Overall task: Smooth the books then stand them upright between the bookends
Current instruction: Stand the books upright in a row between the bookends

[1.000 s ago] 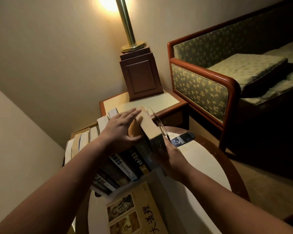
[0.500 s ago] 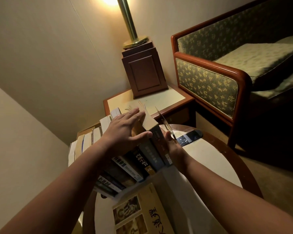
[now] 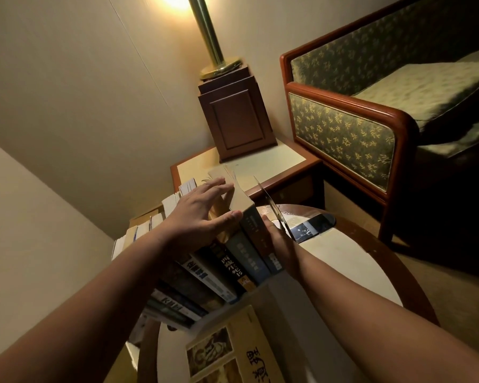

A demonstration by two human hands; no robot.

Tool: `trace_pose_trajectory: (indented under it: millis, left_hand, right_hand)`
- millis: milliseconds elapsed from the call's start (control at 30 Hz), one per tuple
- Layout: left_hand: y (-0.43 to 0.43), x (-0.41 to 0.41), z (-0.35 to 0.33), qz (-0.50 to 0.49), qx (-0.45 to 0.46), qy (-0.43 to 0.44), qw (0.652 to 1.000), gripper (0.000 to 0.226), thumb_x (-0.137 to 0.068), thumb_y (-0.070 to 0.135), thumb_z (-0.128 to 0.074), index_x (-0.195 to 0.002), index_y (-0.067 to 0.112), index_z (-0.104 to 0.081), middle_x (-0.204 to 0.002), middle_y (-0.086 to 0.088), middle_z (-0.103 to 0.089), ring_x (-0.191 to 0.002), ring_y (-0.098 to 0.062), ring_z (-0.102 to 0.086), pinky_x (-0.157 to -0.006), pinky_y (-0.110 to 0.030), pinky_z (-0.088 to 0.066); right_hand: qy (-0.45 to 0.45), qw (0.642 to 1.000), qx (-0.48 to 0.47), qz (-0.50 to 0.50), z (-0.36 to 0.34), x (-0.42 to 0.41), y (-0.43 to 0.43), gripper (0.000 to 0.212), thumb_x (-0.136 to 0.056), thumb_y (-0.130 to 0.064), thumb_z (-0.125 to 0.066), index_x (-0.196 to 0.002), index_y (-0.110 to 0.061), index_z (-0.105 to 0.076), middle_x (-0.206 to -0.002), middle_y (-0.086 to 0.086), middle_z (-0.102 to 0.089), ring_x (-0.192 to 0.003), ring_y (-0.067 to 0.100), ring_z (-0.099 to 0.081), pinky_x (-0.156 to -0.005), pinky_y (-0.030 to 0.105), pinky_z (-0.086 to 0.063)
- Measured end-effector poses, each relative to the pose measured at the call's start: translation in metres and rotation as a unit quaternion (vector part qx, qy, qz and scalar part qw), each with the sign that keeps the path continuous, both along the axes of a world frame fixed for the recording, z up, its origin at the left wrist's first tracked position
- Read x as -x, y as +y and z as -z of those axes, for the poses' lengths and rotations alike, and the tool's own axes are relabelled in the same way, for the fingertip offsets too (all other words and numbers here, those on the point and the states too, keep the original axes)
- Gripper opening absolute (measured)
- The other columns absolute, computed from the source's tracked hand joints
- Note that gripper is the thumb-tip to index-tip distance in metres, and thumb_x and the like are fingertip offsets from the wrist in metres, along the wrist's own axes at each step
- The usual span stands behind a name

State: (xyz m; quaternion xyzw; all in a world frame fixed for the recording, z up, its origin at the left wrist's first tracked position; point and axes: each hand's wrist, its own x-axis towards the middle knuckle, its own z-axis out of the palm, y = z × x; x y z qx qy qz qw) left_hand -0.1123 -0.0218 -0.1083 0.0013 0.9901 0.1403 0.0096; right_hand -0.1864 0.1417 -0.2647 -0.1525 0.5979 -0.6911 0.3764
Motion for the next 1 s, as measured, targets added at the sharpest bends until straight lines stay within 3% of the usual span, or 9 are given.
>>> trace_pose_trajectory:
  millis: [100, 300, 367, 467, 600, 800, 900, 967, 1000]
  left_hand:
    - [-0.004, 0.007, -0.007, 0.028, 0.008, -0.002, 1.000, 0.076, -0.080, 0.075, -0.048, -0.148, 0.043, -0.035, -0.160, 0.013, -0.023, -0.144, -0.014, -0.023, -0.112, -0.045, -0.027]
    - [-0.005, 0.014, -0.003, 0.055, 0.013, -0.015, 0.998, 0.074, -0.078, 0.081, -0.034, -0.147, 0.057, -0.027, -0.161, 0.022, -0.015, -0.140, -0.004, -0.018, -0.110, -0.040, -0.025]
    - [-0.009, 0.012, -0.001, 0.053, -0.011, -0.008, 0.999, 0.073, -0.076, 0.084, -0.036, -0.145, 0.059, -0.029, -0.160, 0.024, -0.016, -0.138, -0.001, -0.018, -0.109, -0.038, -0.025]
    - [-0.015, 0.011, -0.004, 0.056, -0.033, -0.012, 0.998, 0.078, -0.071, 0.090, -0.038, -0.143, 0.060, -0.033, -0.157, 0.028, -0.017, -0.139, 0.001, -0.017, -0.106, -0.035, -0.024]
    - [-0.019, 0.013, -0.003, 0.057, -0.044, -0.006, 0.997, 0.084, -0.068, 0.092, -0.040, -0.143, 0.056, -0.037, -0.159, 0.024, -0.019, -0.141, -0.001, -0.017, -0.108, -0.040, -0.026]
    - [-0.019, 0.016, 0.002, 0.043, -0.043, 0.003, 0.998, 0.088, -0.067, 0.093, -0.037, -0.145, 0.054, -0.036, -0.158, 0.025, -0.019, -0.141, -0.003, -0.018, -0.111, -0.048, -0.027]
    - [-0.017, 0.018, 0.001, 0.045, -0.030, -0.006, 0.998, 0.089, -0.065, 0.096, -0.032, -0.145, 0.057, -0.032, -0.153, 0.031, -0.017, -0.138, -0.001, -0.015, -0.112, -0.049, -0.026]
    - [-0.014, 0.019, 0.000, 0.047, -0.017, -0.017, 0.999, 0.095, -0.062, 0.098, -0.029, -0.146, 0.055, -0.030, -0.152, 0.030, -0.015, -0.137, 0.000, -0.013, -0.113, -0.048, -0.025]
    - [-0.014, 0.020, -0.001, 0.045, -0.012, -0.021, 0.999, 0.096, -0.061, 0.099, -0.027, -0.146, 0.055, -0.029, -0.155, 0.028, -0.014, -0.138, -0.001, -0.013, -0.113, -0.048, -0.024]
  right_hand:
    - [0.007, 1.000, -0.007, -0.003, -0.005, -0.001, 0.001, 0.058, -0.101, -0.058, -0.020, -0.106, -0.023, -0.066, -0.084, -0.011, -0.074, -0.092, 0.008, -0.067, -0.083, 0.027, -0.050]
    - [0.035, 0.999, 0.023, 0.015, 0.004, 0.002, 0.004, 0.049, -0.105, -0.045, -0.019, -0.111, -0.024, -0.063, -0.090, -0.017, -0.073, -0.090, -0.009, -0.065, -0.077, 0.011, -0.047]
    - [0.057, 0.998, 0.027, 0.021, 0.001, -0.001, 0.001, 0.052, -0.103, -0.055, -0.025, -0.125, -0.023, -0.059, -0.108, -0.010, -0.071, -0.108, 0.000, -0.064, -0.092, 0.023, -0.048]
    - [0.078, 0.996, 0.035, 0.014, 0.023, 0.003, -0.009, 0.075, -0.089, -0.078, -0.037, -0.144, -0.028, -0.042, -0.138, 0.007, -0.057, -0.131, 0.027, -0.051, -0.109, 0.057, -0.038]
    - [0.077, 0.997, 0.021, 0.020, 0.024, 0.004, -0.011, 0.076, -0.086, -0.082, -0.036, -0.148, -0.038, -0.034, -0.144, 0.003, -0.052, -0.134, 0.025, -0.048, -0.110, 0.059, -0.036]
    - [0.032, 0.998, 0.041, 0.028, 0.030, 0.008, -0.017, 0.082, -0.080, -0.085, -0.041, -0.141, -0.031, -0.048, -0.131, 0.004, -0.063, -0.124, 0.022, -0.058, -0.109, 0.055, -0.040]
    - [0.020, 0.997, 0.020, 0.069, 0.019, 0.002, -0.014, 0.077, -0.084, -0.081, -0.044, -0.135, -0.025, -0.056, -0.121, -0.001, -0.068, -0.112, 0.014, -0.064, -0.108, 0.038, -0.045]
    - [0.043, 0.994, 0.000, 0.103, 0.009, -0.003, -0.008, 0.048, -0.100, -0.055, -0.039, -0.128, -0.021, -0.058, -0.109, -0.010, -0.065, -0.093, 0.000, -0.061, -0.080, 0.001, -0.044]
    - [0.064, 0.991, -0.007, 0.118, 0.005, -0.006, -0.006, 0.038, -0.104, -0.042, -0.035, -0.129, -0.023, -0.056, -0.105, -0.011, -0.059, -0.089, -0.003, -0.056, -0.062, -0.006, -0.038]
